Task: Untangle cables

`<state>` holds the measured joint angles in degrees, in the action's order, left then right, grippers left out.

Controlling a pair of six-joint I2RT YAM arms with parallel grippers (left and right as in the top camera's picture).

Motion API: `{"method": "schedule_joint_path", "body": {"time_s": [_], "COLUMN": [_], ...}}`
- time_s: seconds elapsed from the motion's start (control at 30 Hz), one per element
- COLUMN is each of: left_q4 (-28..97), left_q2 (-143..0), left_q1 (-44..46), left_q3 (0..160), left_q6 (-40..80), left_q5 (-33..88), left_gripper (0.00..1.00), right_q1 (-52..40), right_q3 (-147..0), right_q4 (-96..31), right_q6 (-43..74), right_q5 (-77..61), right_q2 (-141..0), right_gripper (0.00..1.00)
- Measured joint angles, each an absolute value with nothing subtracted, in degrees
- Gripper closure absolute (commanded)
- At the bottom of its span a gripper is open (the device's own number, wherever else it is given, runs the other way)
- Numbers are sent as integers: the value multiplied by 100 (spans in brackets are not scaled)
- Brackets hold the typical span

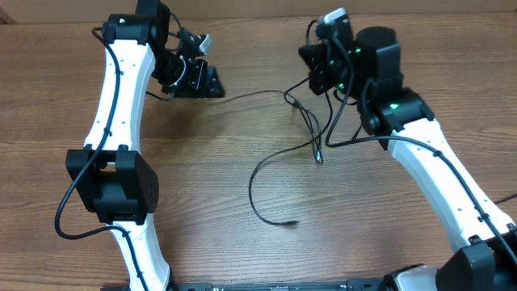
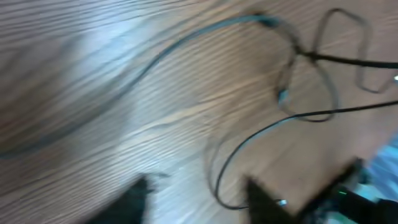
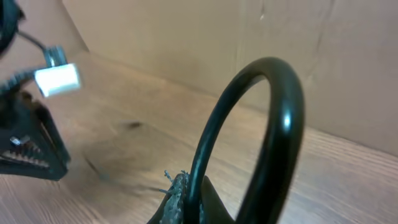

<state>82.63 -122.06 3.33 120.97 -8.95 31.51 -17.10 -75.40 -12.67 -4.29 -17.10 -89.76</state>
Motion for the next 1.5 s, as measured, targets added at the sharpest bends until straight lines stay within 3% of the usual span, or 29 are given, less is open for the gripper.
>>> {"method": "schedule_joint_path", "body": {"time_s": [0.1, 0.17, 0.23, 0.4, 0.47, 0.77, 1.17, 1.5], "left_q4": [8184, 8136, 8112, 8062, 7964, 6989, 4506, 3988], "left_q2": [-12206, -12206, -12206, -12206, -12206, -12206, -12228, -12766], "left_q1": [327, 327, 327, 327, 327, 598, 1651, 1828], "left_q3": [12097, 12097, 12097, 12097, 12097, 11614, 10643, 10643], "left_q6": [-840, -722, -530, -91, 139, 235, -2976, -4117], "left_q5": [2596, 2296, 1975, 1367, 1258, 1214, 1194, 1619], "left_gripper": [92, 77, 70, 33, 0, 1, 1, 3], "right_q1": [-1503, -1413, -1306, -987, -886, -840, -838, -838], "right_q3": [-7568, -7577, -7577, -7583, -7588, -7618, -7620, -7620], "right_q4": [-1096, -1066, -1037, -709, -591, -965, -1682, -1455], "right_q6": [-187, -104, -25, 296, 384, 423, -316, -834], "right_q5": [-1959, -2034, -2080, -2279, -2502, -2912, -3487, -5146], "right_q2": [-8976, -8976, -8976, -8976, -8976, -8976, -8976, -8976], "right_gripper": [96, 96, 96, 96, 96, 96, 96, 96]}}
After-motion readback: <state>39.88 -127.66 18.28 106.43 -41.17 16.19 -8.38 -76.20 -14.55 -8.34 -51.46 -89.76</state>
